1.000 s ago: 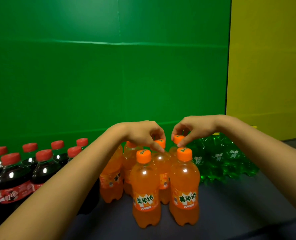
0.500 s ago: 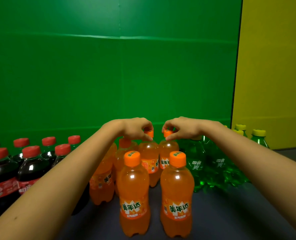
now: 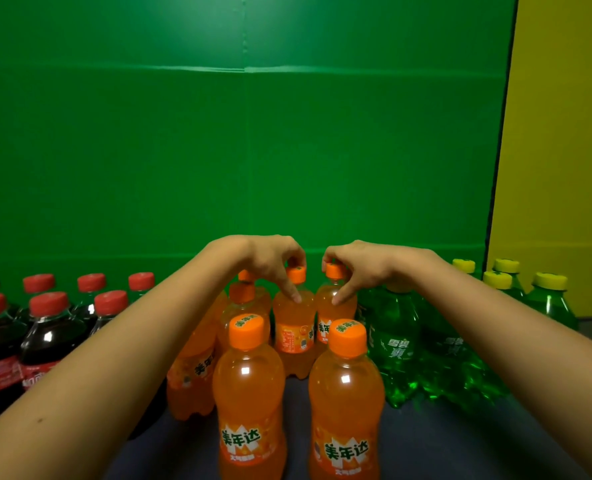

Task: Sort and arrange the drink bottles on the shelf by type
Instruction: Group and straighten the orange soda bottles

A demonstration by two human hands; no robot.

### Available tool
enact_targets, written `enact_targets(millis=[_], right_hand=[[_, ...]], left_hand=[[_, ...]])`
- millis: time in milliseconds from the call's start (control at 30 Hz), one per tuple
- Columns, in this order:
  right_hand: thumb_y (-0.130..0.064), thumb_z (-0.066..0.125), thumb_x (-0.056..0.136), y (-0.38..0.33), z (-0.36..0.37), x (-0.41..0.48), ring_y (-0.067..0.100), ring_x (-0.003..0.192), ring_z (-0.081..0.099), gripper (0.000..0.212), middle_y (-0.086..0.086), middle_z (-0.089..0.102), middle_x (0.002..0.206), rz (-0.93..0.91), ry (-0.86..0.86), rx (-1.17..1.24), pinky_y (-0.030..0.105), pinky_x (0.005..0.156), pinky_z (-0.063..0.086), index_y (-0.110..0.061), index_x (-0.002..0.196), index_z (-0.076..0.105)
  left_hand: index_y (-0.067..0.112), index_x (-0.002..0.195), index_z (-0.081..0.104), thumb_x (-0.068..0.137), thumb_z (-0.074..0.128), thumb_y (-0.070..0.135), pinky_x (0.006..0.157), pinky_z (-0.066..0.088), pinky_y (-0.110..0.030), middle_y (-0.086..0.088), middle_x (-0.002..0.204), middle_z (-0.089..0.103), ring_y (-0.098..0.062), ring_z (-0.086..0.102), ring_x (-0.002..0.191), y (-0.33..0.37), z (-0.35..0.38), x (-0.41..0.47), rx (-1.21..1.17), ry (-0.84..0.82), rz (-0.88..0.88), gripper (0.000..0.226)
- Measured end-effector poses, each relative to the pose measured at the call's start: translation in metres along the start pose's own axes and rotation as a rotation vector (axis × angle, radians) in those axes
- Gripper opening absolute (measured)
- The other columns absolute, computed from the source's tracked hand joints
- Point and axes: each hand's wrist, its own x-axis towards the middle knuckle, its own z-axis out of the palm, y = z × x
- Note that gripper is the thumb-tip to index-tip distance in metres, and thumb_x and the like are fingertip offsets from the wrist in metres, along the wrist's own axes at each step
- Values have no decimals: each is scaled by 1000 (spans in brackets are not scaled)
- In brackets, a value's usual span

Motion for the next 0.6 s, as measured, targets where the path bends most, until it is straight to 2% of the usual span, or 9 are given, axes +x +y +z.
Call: enact_targets(millis=[67,167,267,333,367,467,500,533,600], right_hand=[[-31,75,74,1,1,2,18,96,47,63,11,53,124,0,-4,-1,25,79,38,-12,125,44],[-30,74,75,-1,3,4,25,110,51,65,11,52,128,12,-6,-22,26,84,39,-12,129,42],[-32,69,80,-7,2,-3,27,123,46,68,12,47,137,5,18,-105,31,101,38,-10,136,37],[-30,59,88,-13,1,-19,26,129,41,58,10,42,141,-28,132,-127,34,107,33,-10,138,37],[-28,53,91,-16,1,-30,24,129,42,49,8,44,139,-58,226,-92,34,107,33,-12,136,40],[-24,43,96,-25,12,-76,12,113,54,29,-2,60,120,-164,509,197,27,97,40,-17,121,57],[-25,40,97,-29,18,-93,5,106,56,28,-7,63,114,-183,550,338,24,93,43,-20,117,60],[-31,38,97,-32,27,-108,0,101,58,29,-13,64,109,-194,559,484,21,90,45,-25,114,60],[-57,34,89,-40,49,-136,-4,103,57,39,-20,62,108,-187,506,708,20,89,48,-37,115,55]], left_hand=[[10,109,56,72,77,29,78,42,-28,1,97,55,-17,52,88,-1,1,2,4,16,-15,47],[9,113,55,73,76,31,79,42,-27,-6,107,59,-18,52,90,-1,5,3,22,52,-34,50],[8,123,50,76,73,31,88,43,-29,-10,124,56,-22,54,105,2,7,-4,65,90,-53,57],[9,125,50,79,70,32,94,44,-30,-8,128,56,-23,54,113,5,6,-19,73,194,-46,55],[11,121,54,81,68,33,94,46,-32,-6,123,59,-22,57,109,6,6,-30,39,301,-39,49],[17,95,62,85,62,35,81,51,-35,8,89,64,-17,63,84,16,16,-80,-216,710,-18,21],[17,90,62,86,59,38,79,51,-32,11,84,64,-14,63,81,21,24,-98,-310,782,-3,21],[18,90,63,86,57,44,77,50,-26,11,84,65,-10,63,81,25,35,-117,-400,804,20,27],[26,97,62,77,53,60,75,48,-14,12,92,67,-2,62,87,33,59,-151,-572,770,69,40]])
